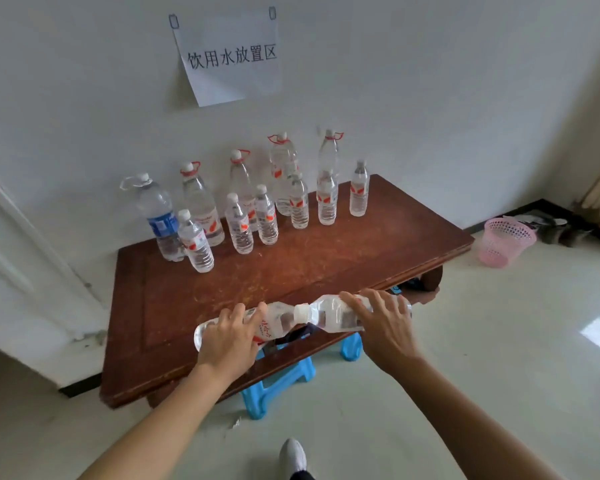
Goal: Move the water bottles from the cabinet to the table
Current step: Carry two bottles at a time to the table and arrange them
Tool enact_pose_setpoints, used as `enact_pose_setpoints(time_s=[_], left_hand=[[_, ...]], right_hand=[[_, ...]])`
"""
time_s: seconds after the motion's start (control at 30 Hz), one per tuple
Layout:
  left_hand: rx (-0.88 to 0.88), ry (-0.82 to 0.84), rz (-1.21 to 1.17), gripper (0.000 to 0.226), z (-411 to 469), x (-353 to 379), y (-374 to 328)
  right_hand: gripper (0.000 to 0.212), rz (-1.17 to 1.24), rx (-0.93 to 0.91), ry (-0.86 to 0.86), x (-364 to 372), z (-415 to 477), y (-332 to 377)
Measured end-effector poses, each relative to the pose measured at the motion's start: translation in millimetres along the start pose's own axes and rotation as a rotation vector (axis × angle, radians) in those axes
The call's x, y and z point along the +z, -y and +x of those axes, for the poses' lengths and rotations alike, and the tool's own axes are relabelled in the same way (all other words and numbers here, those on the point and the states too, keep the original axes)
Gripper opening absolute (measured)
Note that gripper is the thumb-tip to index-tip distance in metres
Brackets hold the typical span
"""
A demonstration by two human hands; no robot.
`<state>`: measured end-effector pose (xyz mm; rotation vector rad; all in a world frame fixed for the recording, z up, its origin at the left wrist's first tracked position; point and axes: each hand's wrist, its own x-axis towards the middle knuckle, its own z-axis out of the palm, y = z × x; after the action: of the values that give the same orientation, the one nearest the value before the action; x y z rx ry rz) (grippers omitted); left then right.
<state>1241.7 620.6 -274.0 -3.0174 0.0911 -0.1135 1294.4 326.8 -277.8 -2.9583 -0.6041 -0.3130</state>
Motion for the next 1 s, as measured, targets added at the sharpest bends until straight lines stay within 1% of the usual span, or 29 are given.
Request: enact_pose_setpoints(time_s=[0.1, 0.2, 0.3, 0.4, 0.53, 0.67, 0.8, 0.9, 1.0], left_hand=[[-0.042, -0.02, -0.079, 0.087, 61.4, 21.2, 27.7], [-0.084, -0.008, -0.161, 0.084, 121.1, 33.6, 58.5], [-0.125, -0.027, -0.258, 0.083, 169.1, 46.0, 83.8], [-0.155, -0.056, -0.32, 0.082, 199.1, 63.0, 98.7], [-0.198, -0.069, -0.365, 0.079, 228.3, 92.6, 110.4], [-0.289, -0.066, -0.376, 0.079, 242.1, 117.5, 114.4], [-0.42, -0.122, -0.423, 0.078, 263.7, 125.9, 119.8], [-0.518, -0.169, -0.503, 0.074, 280.0, 130.9, 122.8], [-0.574, -0.247, -0.57, 0.068, 290.2, 133.9, 123.4]], right_hand=[[0.086, -0.039, -0.008, 0.012, 23.2, 67.8, -7.4], [0.088, -0.031, 0.017, 0.049, 38.0, 134.0, -6.2], [0.082, 0.081, 0.06, 0.074, 51.4, 187.9, -5.5], [0.079, 0.232, 0.109, 0.09, 68.9, 224.5, -3.0], [0.078, 0.37, 0.098, 0.146, 106.5, 271.2, -3.1], [0.08, 0.465, 0.034, 0.197, 140.9, 315.3, 1.5], [0.082, 0.587, -0.028, 0.233, 166.4, 362.8, 8.6], [0.077, 0.69, -0.021, 0.268, 184.7, 391.6, 15.9], [0.072, 0.815, 0.008, 0.265, 191.7, 408.0, 24.9]])
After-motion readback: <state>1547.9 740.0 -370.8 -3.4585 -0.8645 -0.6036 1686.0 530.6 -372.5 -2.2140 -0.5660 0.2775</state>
